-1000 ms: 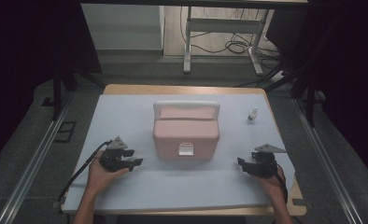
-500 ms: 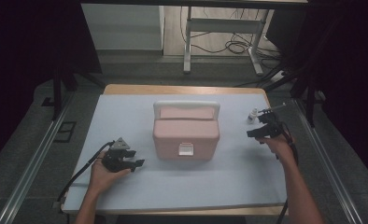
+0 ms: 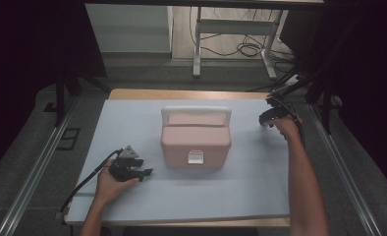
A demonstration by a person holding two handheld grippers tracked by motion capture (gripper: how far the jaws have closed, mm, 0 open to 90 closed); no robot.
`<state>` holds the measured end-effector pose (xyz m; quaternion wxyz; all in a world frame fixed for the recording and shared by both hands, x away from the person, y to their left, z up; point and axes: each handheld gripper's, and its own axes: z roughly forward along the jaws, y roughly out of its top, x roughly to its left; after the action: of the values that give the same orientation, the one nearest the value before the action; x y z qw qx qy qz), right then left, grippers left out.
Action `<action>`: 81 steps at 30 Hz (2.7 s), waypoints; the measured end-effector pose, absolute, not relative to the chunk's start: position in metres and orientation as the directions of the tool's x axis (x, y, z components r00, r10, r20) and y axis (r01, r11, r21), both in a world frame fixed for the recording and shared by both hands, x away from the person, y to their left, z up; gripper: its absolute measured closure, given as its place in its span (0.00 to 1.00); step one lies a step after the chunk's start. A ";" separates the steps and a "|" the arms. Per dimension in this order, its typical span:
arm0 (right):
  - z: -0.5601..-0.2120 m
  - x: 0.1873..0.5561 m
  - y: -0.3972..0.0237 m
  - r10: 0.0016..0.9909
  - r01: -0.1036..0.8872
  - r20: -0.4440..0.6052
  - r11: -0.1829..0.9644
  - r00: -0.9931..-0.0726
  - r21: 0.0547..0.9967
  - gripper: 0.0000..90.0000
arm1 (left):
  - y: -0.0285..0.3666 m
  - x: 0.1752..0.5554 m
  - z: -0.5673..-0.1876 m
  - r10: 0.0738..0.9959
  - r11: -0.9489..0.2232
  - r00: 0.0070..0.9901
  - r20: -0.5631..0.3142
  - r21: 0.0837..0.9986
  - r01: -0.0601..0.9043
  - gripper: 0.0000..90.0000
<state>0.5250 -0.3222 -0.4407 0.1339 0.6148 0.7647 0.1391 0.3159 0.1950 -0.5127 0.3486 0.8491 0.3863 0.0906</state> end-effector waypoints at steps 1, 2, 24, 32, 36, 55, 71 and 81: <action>-0.442 0.527 -0.321 0.977 0.905 -0.035 0.207 -0.209 0.372 0.38 | 0.195 0.316 -0.513 0.719 -0.460 0.685 -0.115 0.661 0.593 0.48; -0.443 0.531 -0.320 0.977 0.904 -0.042 0.209 -0.208 0.373 0.39 | 0.194 0.316 -0.513 0.719 -0.459 0.685 -0.114 0.663 0.592 0.48; -0.439 0.521 -0.317 0.949 0.892 0.002 0.296 -0.315 0.341 0.67 | 0.193 0.316 -0.514 0.715 -0.446 0.686 -0.132 0.669 0.594 0.49; -0.431 0.470 -0.295 0.889 0.833 0.015 0.423 -0.458 0.356 0.67 | 0.194 0.316 -0.513 0.713 -0.441 0.686 -0.142 0.671 0.597 0.50; -0.435 0.448 -0.284 0.859 0.804 0.007 0.476 -0.512 0.356 0.67 | 0.194 0.317 -0.512 0.714 -0.441 0.686 -0.142 0.669 0.598 0.50; -0.462 0.421 -0.283 0.845 0.784 -0.056 0.517 -0.532 0.344 0.64 | 0.194 0.314 -0.510 0.722 -0.425 0.677 -0.145 0.679 0.598 0.49; -0.400 0.393 -0.308 0.858 0.677 0.004 0.402 -0.513 0.616 0.45 | 0.198 0.312 -0.506 0.716 -0.433 0.684 -0.141 0.679 0.593 0.49; -0.391 0.358 -0.289 0.767 0.571 0.081 0.398 -0.636 0.718 0.73 | 0.199 0.312 -0.505 0.716 -0.425 0.683 -0.141 0.688 0.588 0.50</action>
<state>0.3579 -0.2889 -0.3914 0.1323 0.4053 0.8254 0.3699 0.3119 0.1988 -0.5052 0.3696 0.8397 0.3882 0.0870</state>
